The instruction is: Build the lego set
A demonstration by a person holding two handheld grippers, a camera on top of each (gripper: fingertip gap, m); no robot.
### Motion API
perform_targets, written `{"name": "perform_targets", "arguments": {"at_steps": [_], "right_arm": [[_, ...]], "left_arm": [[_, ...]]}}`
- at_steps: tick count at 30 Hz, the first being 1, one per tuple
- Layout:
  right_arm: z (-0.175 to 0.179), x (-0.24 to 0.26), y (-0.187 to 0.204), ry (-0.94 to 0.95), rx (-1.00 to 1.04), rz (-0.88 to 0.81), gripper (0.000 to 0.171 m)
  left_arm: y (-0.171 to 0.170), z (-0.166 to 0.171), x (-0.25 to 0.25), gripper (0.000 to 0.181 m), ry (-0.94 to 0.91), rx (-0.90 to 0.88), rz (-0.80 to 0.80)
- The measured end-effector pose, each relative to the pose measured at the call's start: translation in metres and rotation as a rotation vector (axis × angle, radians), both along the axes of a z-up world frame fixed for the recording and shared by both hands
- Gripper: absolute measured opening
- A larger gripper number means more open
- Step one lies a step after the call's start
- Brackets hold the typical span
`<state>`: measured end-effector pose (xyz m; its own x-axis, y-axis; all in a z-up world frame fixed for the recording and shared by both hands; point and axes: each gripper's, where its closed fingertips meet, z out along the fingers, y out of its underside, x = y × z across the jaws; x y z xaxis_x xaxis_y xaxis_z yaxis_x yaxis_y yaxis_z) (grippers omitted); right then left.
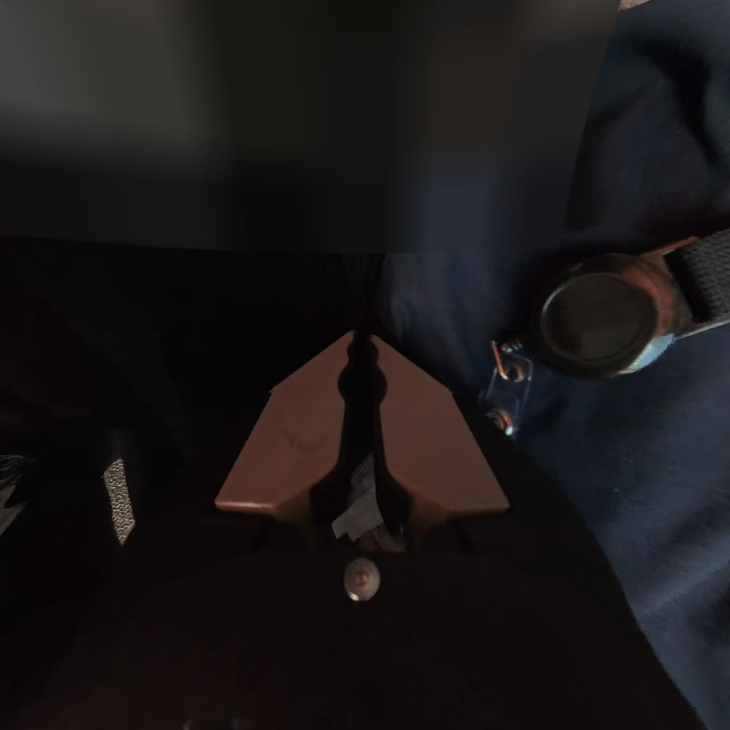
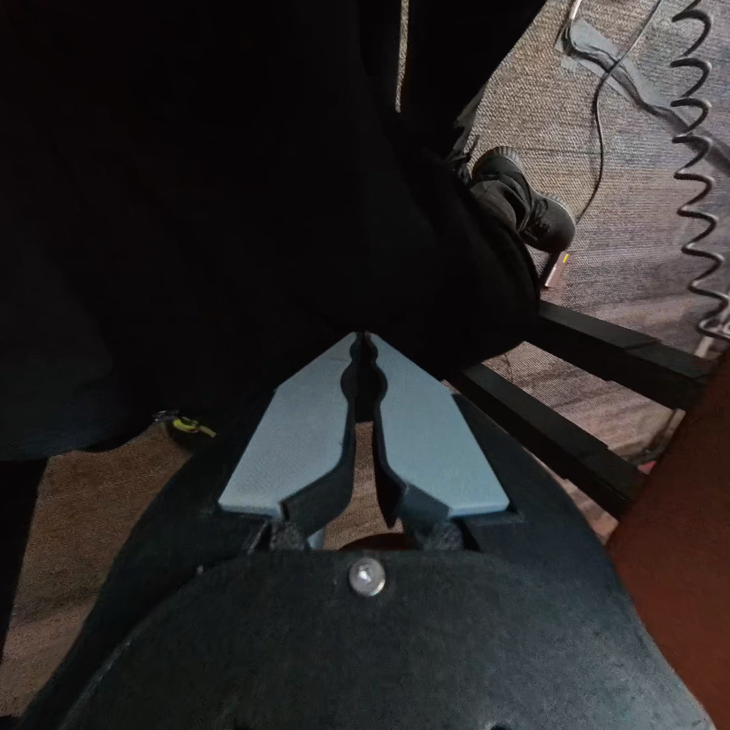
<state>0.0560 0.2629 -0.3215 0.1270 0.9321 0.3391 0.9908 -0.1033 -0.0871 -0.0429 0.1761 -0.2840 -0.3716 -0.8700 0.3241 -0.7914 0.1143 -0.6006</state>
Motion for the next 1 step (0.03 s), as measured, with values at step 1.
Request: {"name": "perform_targets", "arguments": {"at_steps": [1], "right_arm": [[0.0011, 0.0050, 0.0023, -0.015, 0.011, -0.015, 0.000]], "left_arm": [[0.0017, 0.0024, -0.0009, 0.000, -0.011, 0.018, 0.006]]}}
